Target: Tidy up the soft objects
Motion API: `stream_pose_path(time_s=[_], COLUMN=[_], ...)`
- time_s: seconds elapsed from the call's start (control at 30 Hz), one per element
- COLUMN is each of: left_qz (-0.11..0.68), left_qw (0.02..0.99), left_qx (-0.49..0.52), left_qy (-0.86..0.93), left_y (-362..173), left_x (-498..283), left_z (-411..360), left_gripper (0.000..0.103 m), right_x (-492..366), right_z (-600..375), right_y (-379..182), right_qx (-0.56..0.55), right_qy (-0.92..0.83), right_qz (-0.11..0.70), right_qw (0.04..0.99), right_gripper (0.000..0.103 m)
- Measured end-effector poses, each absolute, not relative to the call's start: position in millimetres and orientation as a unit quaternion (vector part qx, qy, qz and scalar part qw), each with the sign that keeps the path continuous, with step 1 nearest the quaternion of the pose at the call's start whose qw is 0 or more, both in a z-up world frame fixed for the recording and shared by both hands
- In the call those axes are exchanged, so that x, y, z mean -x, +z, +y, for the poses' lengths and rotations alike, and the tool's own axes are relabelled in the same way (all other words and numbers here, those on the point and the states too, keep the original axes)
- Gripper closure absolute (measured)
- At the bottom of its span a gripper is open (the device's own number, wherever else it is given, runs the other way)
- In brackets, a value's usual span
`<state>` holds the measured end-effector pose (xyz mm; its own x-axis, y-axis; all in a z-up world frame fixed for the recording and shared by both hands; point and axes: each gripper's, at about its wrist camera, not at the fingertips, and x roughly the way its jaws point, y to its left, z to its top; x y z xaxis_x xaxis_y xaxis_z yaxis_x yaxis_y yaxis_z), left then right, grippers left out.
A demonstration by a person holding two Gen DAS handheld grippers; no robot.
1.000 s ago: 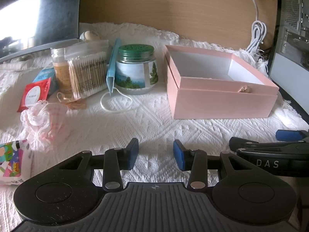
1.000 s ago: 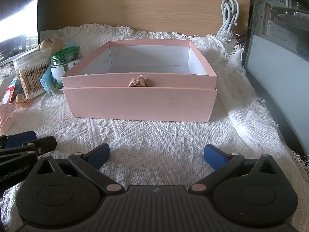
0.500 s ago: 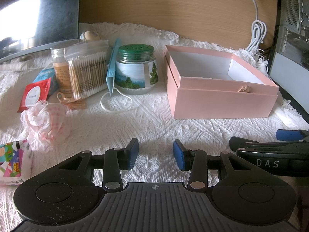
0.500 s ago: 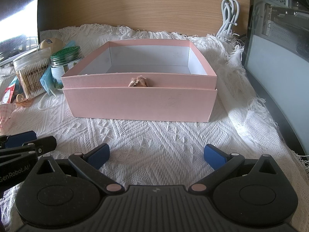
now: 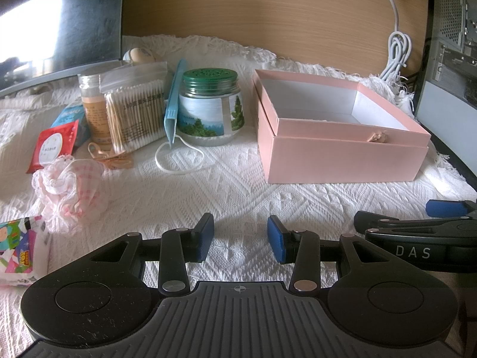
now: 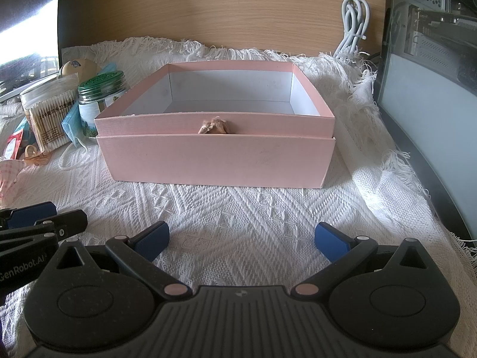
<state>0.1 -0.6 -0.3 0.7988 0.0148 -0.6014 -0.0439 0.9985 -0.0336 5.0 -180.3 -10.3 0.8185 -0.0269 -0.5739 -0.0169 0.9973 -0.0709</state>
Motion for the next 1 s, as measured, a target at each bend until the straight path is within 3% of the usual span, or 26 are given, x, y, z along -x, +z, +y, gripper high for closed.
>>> stream_pose_path(time_s=[1.0], left_qz=[0.317], left_qw=[0.948], left_qx=[0.014], left_qy=[0.018], left_y=[0.3], left_x=[-1.7], left_z=[-4.0], left_gripper=[0.058], right_x=[-5.2], right_z=[-180.4], right_y=[-10.1], right_qx=[0.036], right_qy=[-0.002], right_qz=[0.301], right_qw=[0.953], right_gripper=[0.000])
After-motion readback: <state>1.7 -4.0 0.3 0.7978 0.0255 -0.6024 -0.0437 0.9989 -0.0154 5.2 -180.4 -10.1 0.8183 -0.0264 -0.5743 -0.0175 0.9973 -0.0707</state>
